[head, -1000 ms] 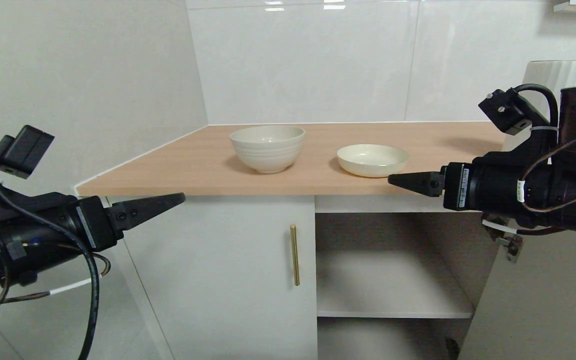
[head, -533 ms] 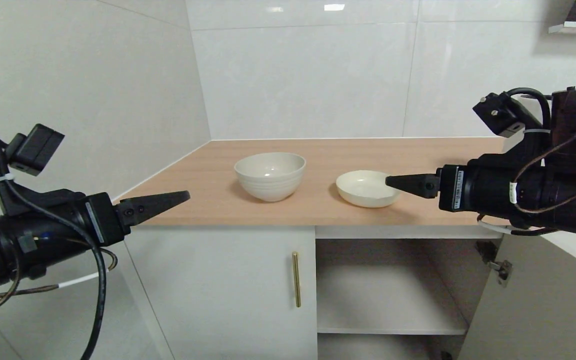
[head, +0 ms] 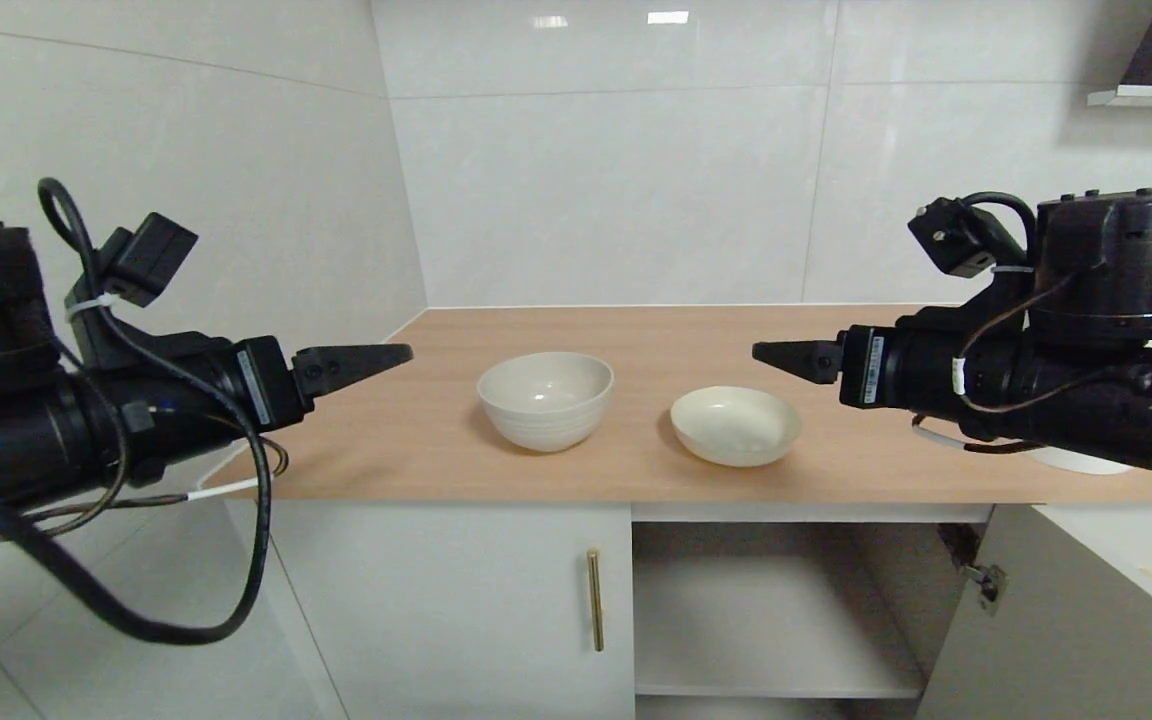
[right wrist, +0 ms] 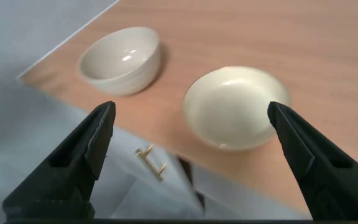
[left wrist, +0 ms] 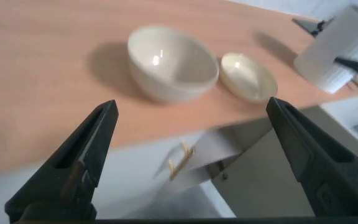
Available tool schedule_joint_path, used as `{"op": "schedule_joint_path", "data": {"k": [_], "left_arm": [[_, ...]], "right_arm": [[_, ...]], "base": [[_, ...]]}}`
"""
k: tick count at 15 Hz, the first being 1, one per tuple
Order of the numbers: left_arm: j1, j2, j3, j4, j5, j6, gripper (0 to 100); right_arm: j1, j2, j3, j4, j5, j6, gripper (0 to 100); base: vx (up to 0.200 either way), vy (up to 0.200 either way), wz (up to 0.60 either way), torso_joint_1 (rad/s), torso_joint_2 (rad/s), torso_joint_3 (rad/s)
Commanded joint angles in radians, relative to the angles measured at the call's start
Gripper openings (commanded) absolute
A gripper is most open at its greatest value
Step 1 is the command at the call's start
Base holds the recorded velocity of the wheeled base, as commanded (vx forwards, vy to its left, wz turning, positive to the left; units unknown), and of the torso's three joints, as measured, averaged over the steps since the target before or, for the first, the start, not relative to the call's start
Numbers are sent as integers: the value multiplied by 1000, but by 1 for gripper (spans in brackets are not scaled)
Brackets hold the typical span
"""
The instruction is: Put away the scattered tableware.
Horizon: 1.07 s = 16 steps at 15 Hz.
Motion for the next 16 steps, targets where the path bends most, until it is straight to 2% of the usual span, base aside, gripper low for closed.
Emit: {"op": "schedule_joint_path", "data": {"k": [1, 3, 4, 5, 6, 7, 8, 9, 10, 12, 14, 16], "left_arm": [[-16, 101, -104, 52, 7, 0, 100], [-31, 129, -194, 225, 30, 0, 100], [-49, 138, -254, 349, 79, 0, 100], [-79, 146, -294, 441, 139, 0, 100], [-91, 153, -311, 470, 166, 0, 100], [-118, 190, -331, 483, 226, -11, 100], [-135, 221, -344, 477, 268, -46, 100], [-164, 271, -387, 473, 337, -141, 100], [-186, 313, -429, 473, 387, -212, 100], [-200, 362, -464, 472, 421, -273, 100], [-201, 373, -466, 470, 419, -275, 100], [-207, 428, -464, 406, 435, -276, 100]], "right_arm": [[-13, 80, -55, 19, -19, -7, 100], [-13, 117, -159, 182, -125, 0, 100], [-13, 126, -217, 277, -154, 28, 100], [-12, 129, -239, 300, -156, 58, 100], [-12, 130, -243, 301, -157, 68, 100], [-12, 136, -245, 301, -163, 71, 100], [-13, 140, -245, 301, -179, 71, 100], [-13, 155, -253, 301, -206, 71, 100], [-13, 169, -269, 303, -231, 71, 100], [-13, 198, -277, 303, -255, 72, 100], [-13, 210, -280, 303, -265, 72, 100], [-19, 233, -291, 309, -283, 72, 100]], "base": [[0, 0, 0, 22, -51, -32], [0, 0, 0, 0, 0, 0], [0, 0, 0, 0, 0, 0], [0, 0, 0, 0, 0, 0], [0, 0, 0, 0, 0, 0], [0, 0, 0, 0, 0, 0], [0, 0, 0, 0, 0, 0], [0, 0, 0, 0, 0, 0], [0, 0, 0, 0, 0, 0], [0, 0, 0, 0, 0, 0], [0, 0, 0, 0, 0, 0], [0, 0, 0, 0, 0, 0]]}}
